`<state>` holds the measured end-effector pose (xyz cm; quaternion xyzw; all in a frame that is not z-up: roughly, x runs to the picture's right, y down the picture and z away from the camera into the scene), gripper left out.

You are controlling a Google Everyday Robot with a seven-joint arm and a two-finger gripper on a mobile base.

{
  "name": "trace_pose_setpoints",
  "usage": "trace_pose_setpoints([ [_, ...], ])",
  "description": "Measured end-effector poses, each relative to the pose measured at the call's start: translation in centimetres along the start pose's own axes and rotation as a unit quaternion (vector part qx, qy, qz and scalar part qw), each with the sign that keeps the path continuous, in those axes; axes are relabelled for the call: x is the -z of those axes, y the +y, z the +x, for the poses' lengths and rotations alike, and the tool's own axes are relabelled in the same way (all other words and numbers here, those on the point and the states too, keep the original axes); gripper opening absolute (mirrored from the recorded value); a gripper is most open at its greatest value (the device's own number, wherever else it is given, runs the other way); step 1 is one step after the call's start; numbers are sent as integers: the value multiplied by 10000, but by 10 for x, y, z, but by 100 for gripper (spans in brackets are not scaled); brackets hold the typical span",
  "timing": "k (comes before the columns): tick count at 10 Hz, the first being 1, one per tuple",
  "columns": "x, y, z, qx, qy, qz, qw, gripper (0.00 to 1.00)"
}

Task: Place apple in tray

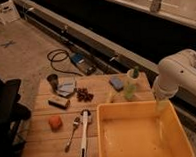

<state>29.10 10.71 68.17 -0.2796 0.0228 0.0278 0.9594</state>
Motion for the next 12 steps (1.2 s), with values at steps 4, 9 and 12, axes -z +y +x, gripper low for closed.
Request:
trace_pose_setpoints([
  [4, 0, 0, 0, 0, 0, 0, 10000, 65],
  [9, 0, 0, 0, 0, 0, -1, 10000, 65],
  [12, 3, -5, -5, 104, -57, 61, 9999, 65],
])
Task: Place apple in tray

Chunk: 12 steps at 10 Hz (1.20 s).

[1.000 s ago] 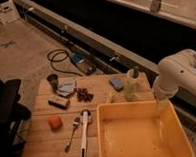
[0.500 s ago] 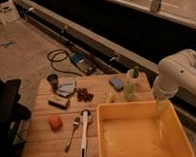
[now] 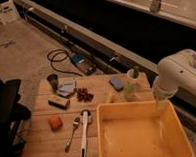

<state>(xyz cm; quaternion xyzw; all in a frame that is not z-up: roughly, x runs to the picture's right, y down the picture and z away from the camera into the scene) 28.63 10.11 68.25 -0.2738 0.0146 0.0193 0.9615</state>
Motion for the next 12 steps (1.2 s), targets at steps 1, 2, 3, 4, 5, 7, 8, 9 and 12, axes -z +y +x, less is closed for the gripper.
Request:
trace_pose_setpoints([
  [1, 2, -4, -12, 127, -104, 37, 9999, 65],
  [2, 3, -6, -24, 250, -196, 57, 9995, 65],
  [3, 6, -9, -47, 438, -355, 78, 9984, 65],
  [4, 8, -12, -76, 656, -522, 82, 9964, 65],
  [5, 10, -14, -98, 836, -635, 85, 9944, 65],
  [7, 13, -12, -157, 1321, -940, 73, 9867, 65],
  [8, 14, -11, -177, 1493, -1037, 69, 9833, 65],
  [9, 15, -9, -198, 1686, -1126, 96, 9792, 65],
  [12, 18, -9, -214, 1836, -1189, 144, 9757, 65],
])
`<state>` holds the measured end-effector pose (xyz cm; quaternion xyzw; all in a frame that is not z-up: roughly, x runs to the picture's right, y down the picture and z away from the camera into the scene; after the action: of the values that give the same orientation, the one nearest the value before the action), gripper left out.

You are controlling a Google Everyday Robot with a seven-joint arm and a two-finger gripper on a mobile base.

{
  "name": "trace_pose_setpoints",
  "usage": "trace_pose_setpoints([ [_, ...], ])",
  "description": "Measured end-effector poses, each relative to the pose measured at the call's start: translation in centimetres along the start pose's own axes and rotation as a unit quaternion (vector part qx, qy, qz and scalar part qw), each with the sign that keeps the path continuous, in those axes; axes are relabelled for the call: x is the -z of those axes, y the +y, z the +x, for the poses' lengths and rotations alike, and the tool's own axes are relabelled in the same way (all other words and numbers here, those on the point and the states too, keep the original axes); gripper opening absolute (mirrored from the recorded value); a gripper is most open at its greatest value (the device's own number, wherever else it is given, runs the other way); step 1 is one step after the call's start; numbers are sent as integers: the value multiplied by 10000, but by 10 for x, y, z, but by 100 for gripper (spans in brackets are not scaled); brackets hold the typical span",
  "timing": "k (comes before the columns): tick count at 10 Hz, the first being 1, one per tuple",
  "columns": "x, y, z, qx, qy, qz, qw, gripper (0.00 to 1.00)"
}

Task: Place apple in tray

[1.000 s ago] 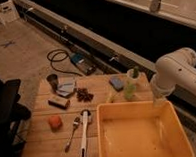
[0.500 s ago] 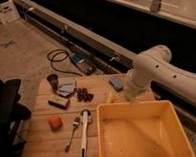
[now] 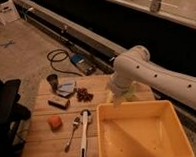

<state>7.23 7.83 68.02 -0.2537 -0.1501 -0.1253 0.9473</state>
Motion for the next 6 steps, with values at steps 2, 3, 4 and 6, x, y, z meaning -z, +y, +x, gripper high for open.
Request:
trace_pose_setpoints([
  [2, 0, 0, 0, -2, -1, 0, 10000, 65],
  [3, 0, 1, 0, -10, 27, 0, 10000, 65],
  [4, 1, -2, -2, 45, 61, 33, 10000, 65],
  [6, 1, -14, -18, 173, 53, 160, 9997, 65],
])
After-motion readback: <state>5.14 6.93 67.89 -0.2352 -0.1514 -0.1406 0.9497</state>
